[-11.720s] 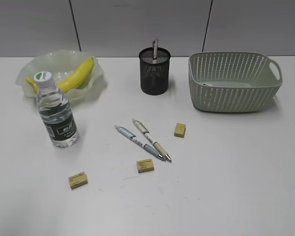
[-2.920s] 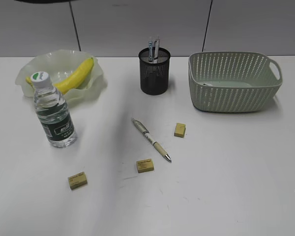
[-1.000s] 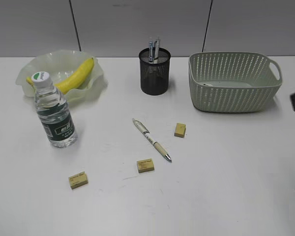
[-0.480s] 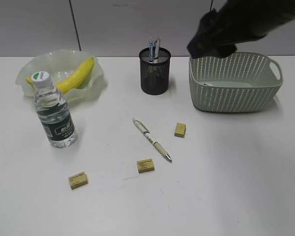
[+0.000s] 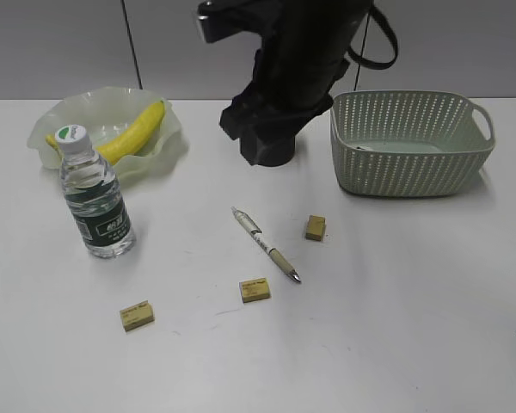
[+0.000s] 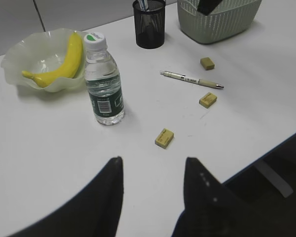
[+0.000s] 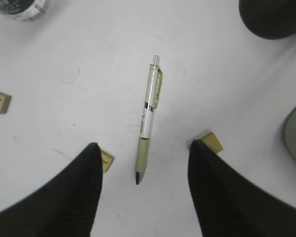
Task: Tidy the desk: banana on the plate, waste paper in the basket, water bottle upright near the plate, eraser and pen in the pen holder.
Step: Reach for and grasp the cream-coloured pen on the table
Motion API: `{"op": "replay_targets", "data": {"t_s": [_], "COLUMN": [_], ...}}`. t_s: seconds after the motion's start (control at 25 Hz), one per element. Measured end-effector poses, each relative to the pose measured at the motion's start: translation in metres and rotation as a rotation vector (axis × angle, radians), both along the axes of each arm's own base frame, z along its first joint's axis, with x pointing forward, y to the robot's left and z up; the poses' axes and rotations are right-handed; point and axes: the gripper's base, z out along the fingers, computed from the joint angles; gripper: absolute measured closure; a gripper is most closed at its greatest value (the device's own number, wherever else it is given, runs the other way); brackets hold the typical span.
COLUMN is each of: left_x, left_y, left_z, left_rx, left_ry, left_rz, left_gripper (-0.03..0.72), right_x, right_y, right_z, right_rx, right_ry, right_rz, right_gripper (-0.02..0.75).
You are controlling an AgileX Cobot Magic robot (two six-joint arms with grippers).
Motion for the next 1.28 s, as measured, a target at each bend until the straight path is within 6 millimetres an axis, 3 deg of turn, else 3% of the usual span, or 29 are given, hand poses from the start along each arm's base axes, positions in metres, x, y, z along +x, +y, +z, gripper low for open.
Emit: {"op": "replay_targets", "data": {"t_s": [0.2, 0.48, 0.64, 0.96, 1.28], "left_x": [0.0, 0.0, 0.0, -0.001, -0.001], "left_y": [-0.001, -0.001, -0.001, -0.001, -0.001], "left_z": [0.0, 0.0, 0.0, 0.0, 0.0], "left_rx": [-0.003, -0.003, -0.002, -0.006, -0.007], "left_ry": [0.002, 0.002, 0.002, 0.004, 0.004], "left_rz": [-0.007, -0.007, -0.007, -0.01, -0.011], "left_gripper": [0.379, 0.379, 0.379, 0.379, 0.379], "right_x": [0.021, 0.027, 0.031, 0.035, 0.034], "right_y": [0.016, 0.024, 0.026, 0.03, 0.03], "right_z": [-0.046, -0.115, -0.131, -0.141, -0.163], "right_rx": [-0.106, -0.208, -0.218, -0.196, -0.221], "right_ry": [0.124, 0.244, 0.244, 0.223, 0.268], "right_rz": [-0.037, -0.045, -0.058, -0.066, -0.071], "right_gripper": [0.272, 0.265, 0.264, 0.265, 0.325]}}
